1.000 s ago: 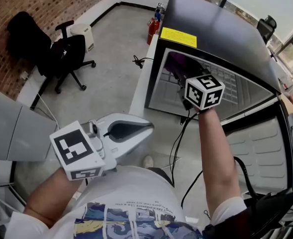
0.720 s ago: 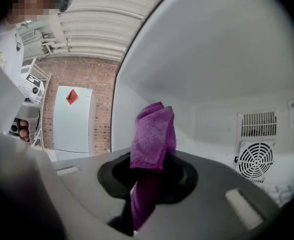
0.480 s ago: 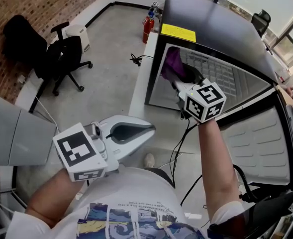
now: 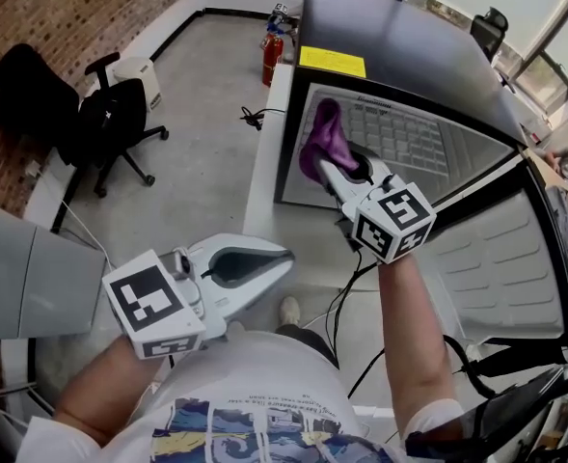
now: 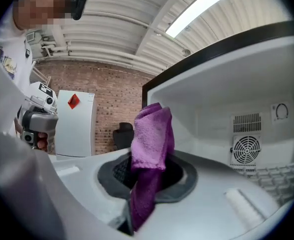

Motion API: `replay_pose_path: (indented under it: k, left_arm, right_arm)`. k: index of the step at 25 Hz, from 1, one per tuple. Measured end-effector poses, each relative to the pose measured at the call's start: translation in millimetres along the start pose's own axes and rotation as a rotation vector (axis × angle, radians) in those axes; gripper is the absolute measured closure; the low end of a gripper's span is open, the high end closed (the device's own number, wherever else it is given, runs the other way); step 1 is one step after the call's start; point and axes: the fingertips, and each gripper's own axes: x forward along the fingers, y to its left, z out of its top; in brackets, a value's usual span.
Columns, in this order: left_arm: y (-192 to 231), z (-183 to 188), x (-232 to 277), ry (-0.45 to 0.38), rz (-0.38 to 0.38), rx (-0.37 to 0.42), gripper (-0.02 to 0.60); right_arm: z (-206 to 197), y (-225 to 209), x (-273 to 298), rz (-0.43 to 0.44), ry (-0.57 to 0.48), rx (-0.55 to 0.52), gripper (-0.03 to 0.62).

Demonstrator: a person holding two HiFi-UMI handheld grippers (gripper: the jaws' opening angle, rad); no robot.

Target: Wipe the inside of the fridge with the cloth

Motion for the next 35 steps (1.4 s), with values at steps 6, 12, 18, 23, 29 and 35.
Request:
replay_pose_path:
  k: [6, 12, 18, 23, 29, 35]
  left_arm:
    - [0, -3, 8, 0.0, -0.038, -0.011, 0.577]
    - [-2, -1, 26, 0.0, -0.084, -0.007, 0.578]
    - [-5, 2, 42, 0.011, -0.108, 0.016, 0.578]
    - [1, 3, 50, 0.019, -0.087, 0.016, 0.578]
    - [7, 5, 56, 0.02, -0.057, 0.015, 0.578]
    - [14, 6, 66, 0.023, -0.039, 0.009, 0.578]
  right_arm:
    - [-10, -58, -53, -0.227, 0.068, 0.005, 0.536]
    - [-5, -148, -106, -0.49, 0.155, -0.057, 0.536]
    - [-13, -215, -118, -0.658, 0.234, -0.11, 0.536]
    - [-16, -248, -112, -0.728, 0.244, -0.098, 0.536]
    - [-23, -278, -104, -0.768, 0.279, -0.106, 0.536]
    - [-35, -296, -95, -0.827, 0.34, -0.103, 0.536]
